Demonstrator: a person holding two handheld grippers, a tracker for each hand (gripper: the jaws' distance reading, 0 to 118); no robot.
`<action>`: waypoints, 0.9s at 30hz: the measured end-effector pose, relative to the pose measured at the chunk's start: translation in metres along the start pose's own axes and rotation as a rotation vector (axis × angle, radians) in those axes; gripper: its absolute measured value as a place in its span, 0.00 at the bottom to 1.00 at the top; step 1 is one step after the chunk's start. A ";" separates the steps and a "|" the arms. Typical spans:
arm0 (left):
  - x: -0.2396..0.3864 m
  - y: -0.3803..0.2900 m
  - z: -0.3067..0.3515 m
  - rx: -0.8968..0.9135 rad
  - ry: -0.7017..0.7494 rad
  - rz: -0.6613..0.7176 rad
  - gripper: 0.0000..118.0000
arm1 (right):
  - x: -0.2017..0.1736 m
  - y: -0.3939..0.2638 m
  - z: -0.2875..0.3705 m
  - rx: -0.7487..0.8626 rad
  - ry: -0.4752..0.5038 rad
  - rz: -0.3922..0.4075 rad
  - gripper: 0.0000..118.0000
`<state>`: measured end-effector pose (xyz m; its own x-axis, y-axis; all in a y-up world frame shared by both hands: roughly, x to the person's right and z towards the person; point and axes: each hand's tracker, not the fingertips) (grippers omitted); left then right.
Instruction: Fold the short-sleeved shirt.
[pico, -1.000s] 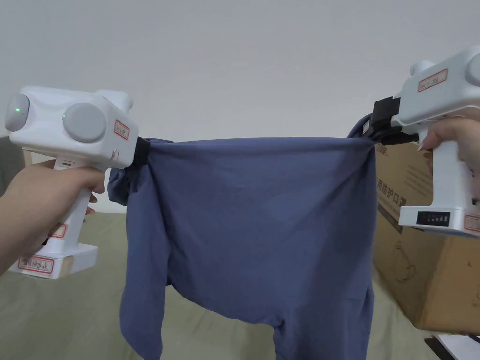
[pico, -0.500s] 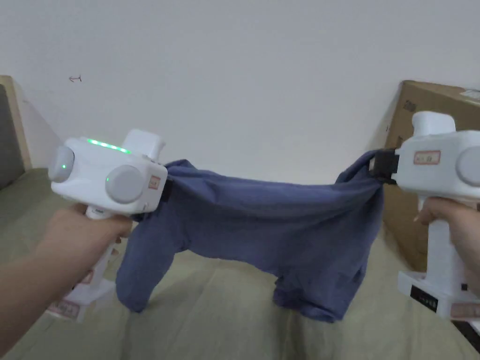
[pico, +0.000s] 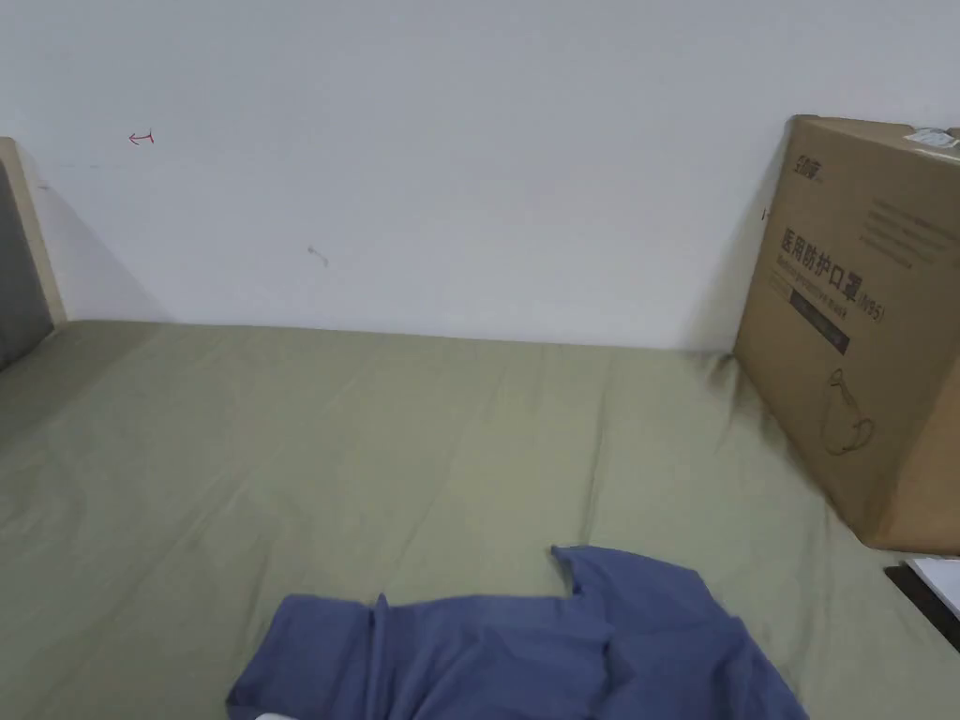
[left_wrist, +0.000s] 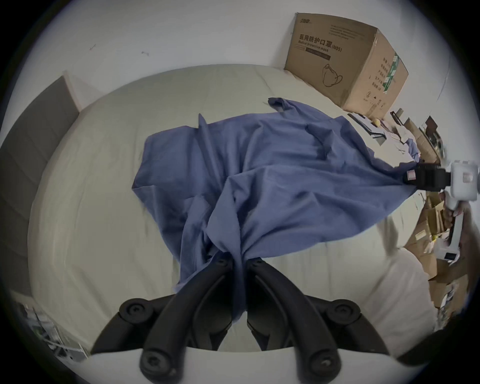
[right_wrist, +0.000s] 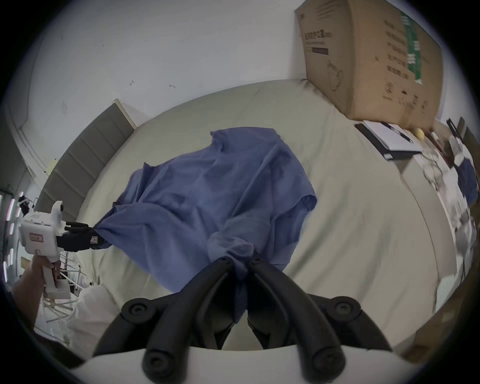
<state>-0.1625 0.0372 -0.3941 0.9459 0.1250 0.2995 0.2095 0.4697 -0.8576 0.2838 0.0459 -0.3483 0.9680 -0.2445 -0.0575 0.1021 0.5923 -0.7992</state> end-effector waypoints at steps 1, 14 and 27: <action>0.001 -0.009 0.011 -0.023 -0.010 0.007 0.05 | 0.000 -0.008 0.011 -0.002 -0.002 -0.008 0.06; 0.000 -0.037 0.047 0.139 -0.033 0.201 1.00 | -0.009 -0.032 0.040 0.173 -0.099 -0.025 0.93; 0.055 -0.068 0.168 0.891 0.168 0.054 0.00 | -0.105 -0.045 0.142 0.862 -0.034 0.099 0.01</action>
<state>-0.1660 0.1591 -0.2488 0.9872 0.0701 0.1429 -0.0394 0.9775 -0.2070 0.2099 0.1539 -0.2210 0.9865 -0.1461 -0.0738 0.1420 0.9881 -0.0584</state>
